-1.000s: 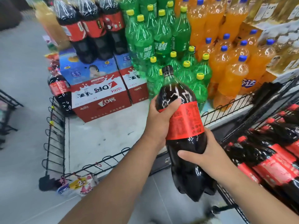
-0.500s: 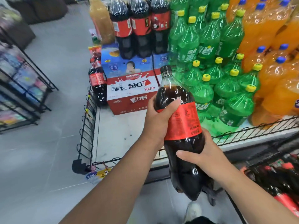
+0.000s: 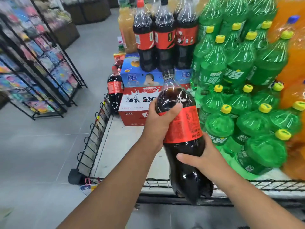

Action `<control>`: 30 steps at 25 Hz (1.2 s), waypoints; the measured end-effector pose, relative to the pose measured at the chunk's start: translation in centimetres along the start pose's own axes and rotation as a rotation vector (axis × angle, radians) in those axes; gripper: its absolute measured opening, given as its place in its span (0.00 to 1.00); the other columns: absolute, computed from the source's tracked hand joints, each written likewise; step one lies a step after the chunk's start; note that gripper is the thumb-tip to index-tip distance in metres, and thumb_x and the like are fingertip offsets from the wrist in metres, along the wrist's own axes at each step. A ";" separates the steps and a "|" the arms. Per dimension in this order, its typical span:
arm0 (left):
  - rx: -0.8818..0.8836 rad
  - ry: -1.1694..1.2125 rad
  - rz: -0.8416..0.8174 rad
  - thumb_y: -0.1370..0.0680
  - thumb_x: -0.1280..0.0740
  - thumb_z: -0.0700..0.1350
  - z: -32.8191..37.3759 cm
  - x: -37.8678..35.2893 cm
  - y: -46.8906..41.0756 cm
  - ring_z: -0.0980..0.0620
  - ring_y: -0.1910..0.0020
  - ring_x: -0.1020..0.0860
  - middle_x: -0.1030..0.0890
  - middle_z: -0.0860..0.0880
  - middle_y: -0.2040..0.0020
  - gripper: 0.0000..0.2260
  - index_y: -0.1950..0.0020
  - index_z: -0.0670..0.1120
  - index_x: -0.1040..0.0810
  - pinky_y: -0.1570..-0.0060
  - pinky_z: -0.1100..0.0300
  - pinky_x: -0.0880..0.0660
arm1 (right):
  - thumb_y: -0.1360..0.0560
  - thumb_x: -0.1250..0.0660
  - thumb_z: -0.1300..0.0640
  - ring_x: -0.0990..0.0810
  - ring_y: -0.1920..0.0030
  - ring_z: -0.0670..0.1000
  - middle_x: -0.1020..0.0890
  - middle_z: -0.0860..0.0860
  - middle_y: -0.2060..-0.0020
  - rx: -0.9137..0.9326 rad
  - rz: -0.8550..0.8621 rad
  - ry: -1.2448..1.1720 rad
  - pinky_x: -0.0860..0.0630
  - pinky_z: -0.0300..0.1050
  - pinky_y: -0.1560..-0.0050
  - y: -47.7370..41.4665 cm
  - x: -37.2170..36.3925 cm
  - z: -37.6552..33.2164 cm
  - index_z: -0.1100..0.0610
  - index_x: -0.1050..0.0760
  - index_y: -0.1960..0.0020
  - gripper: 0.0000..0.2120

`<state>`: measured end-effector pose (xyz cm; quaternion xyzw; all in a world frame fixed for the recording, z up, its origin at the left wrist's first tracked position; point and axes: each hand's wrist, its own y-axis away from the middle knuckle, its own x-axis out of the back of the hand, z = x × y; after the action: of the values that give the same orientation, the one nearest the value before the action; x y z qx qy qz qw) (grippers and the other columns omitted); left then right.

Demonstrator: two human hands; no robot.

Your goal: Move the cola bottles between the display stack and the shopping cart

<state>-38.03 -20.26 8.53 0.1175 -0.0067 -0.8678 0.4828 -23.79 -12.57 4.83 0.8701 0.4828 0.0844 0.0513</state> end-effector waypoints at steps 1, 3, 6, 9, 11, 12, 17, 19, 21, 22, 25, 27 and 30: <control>-0.008 -0.013 -0.007 0.42 0.20 0.57 0.2 -0.2 -0.5 0.47 0.42 0.16 0.16 0.47 0.40 0.40 0.32 0.51 0.26 0.37 0.44 0.21 | 0.53 0.19 0.45 0.19 0.48 0.36 0.18 0.40 0.46 0.004 -0.008 0.000 0.26 0.35 0.48 -0.7 0.4 -0.1 0.42 0.32 0.40 0.44; -0.013 -0.040 -0.023 0.42 0.20 0.55 0.8 -0.6 -1.6 0.47 0.40 0.17 0.16 0.46 0.38 0.41 0.31 0.51 0.28 0.36 0.44 0.21 | 0.53 0.19 0.44 0.19 0.48 0.37 0.18 0.40 0.47 0.011 -0.015 -0.002 0.26 0.38 0.46 -2.2 1.0 -0.4 0.41 0.32 0.42 0.42; -0.014 -0.091 -0.072 0.42 0.19 0.53 1.7 -0.9 -3.9 0.44 0.40 0.17 0.16 0.45 0.39 0.41 0.31 0.48 0.28 0.39 0.46 0.20 | 0.53 0.20 0.42 0.19 0.48 0.37 0.18 0.40 0.47 0.027 -0.019 0.014 0.25 0.39 0.45 -4.3 1.6 -1.0 0.40 0.32 0.41 0.43; 0.007 -0.141 -0.103 0.35 0.18 0.45 2.8 -1.0 -6.2 0.46 0.44 0.15 0.15 0.46 0.42 0.33 0.33 0.48 0.27 0.45 0.49 0.18 | 0.52 0.19 0.44 0.19 0.50 0.35 0.18 0.39 0.49 0.032 0.008 0.029 0.26 0.36 0.49 -6.6 1.7 -1.3 0.39 0.32 0.42 0.42; 0.001 -0.157 -0.110 0.29 0.21 0.41 3.1 -1.0 -7.7 0.48 0.47 0.15 0.15 0.48 0.45 0.24 0.37 0.50 0.26 0.49 0.51 0.17 | 0.51 0.18 0.46 0.19 0.50 0.36 0.18 0.40 0.49 0.035 0.003 0.030 0.26 0.38 0.47 -8.0 1.5 -1.6 0.41 0.32 0.40 0.42; -0.014 -0.158 -0.116 0.29 0.21 0.41 3.1 -0.9 -8.7 0.50 0.49 0.15 0.15 0.49 0.46 0.23 0.39 0.51 0.26 0.51 0.51 0.17 | 0.51 0.18 0.46 0.19 0.48 0.38 0.17 0.42 0.47 0.034 0.002 0.021 0.25 0.41 0.44 -9.0 1.3 -1.8 0.43 0.32 0.38 0.45; -0.191 -0.203 -0.181 0.36 0.18 0.38 4.0 -1.0 -14.3 0.59 0.48 0.16 0.16 0.54 0.46 0.32 0.38 0.54 0.27 0.46 0.61 0.20 | 0.53 0.18 0.44 0.19 0.44 0.41 0.19 0.42 0.45 0.015 0.015 0.058 0.24 0.48 0.38 -14.6 1.0 -2.8 0.47 0.34 0.35 0.49; -0.242 -0.228 -0.177 0.41 0.17 0.45 4.5 -1.0 -16.2 0.56 0.43 0.17 0.16 0.52 0.41 0.39 0.33 0.54 0.28 0.38 0.54 0.21 | 0.52 0.18 0.45 0.20 0.44 0.41 0.19 0.42 0.44 0.012 0.016 0.067 0.24 0.49 0.37 -16.7 0.8 -3.3 0.46 0.35 0.35 0.49; -0.265 -0.238 -0.160 0.43 0.17 0.52 4.8 -0.8 -18.6 0.52 0.38 0.18 0.18 0.49 0.36 0.46 0.28 0.52 0.31 0.34 0.46 0.23 | 0.48 0.17 0.49 0.20 0.44 0.40 0.19 0.42 0.43 0.022 0.031 0.055 0.24 0.47 0.37 -18.8 0.5 -3.8 0.46 0.36 0.33 0.48; -0.283 -0.250 -0.155 0.44 0.18 0.52 4.9 -0.7 -19.9 0.52 0.37 0.19 0.19 0.49 0.35 0.47 0.27 0.52 0.32 0.33 0.45 0.24 | 0.46 0.16 0.53 0.20 0.43 0.38 0.19 0.42 0.43 0.033 0.046 0.044 0.25 0.46 0.37 -19.8 0.3 -3.9 0.46 0.37 0.31 0.49; -0.377 -0.307 -0.163 0.43 0.17 0.52 5.1 -0.9 -22.9 0.53 0.35 0.21 0.21 0.49 0.33 0.49 0.26 0.49 0.33 0.31 0.48 0.26 | 0.43 0.15 0.61 0.24 0.45 0.30 0.23 0.37 0.42 0.089 0.138 0.059 0.28 0.32 0.42 -22.6 -0.8 -4.1 0.41 0.41 0.30 0.51; -0.418 -0.324 -0.171 0.43 0.16 0.49 5.2 -1.3 -24.3 0.57 0.35 0.22 0.22 0.50 0.32 0.50 0.25 0.47 0.35 0.31 0.57 0.27 | 0.44 0.15 0.58 0.25 0.44 0.32 0.25 0.37 0.42 0.117 0.222 0.105 0.30 0.28 0.46 -24.3 -1.7 -3.8 0.38 0.45 0.30 0.55; -0.455 -0.358 -0.215 0.41 0.16 0.46 4.8 -1.8 -27.0 0.59 0.34 0.24 0.24 0.52 0.32 0.48 0.26 0.48 0.36 0.31 0.62 0.29 | 0.44 0.15 0.55 0.23 0.43 0.47 0.23 0.44 0.42 0.090 0.333 0.120 0.27 0.39 0.47 -27.2 -2.2 -3.2 0.45 0.47 0.25 0.58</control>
<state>-60.77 -4.83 10.19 -0.1485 0.1152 -0.9000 0.3933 -48.23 -0.05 3.11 0.9329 0.3375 0.1217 -0.0314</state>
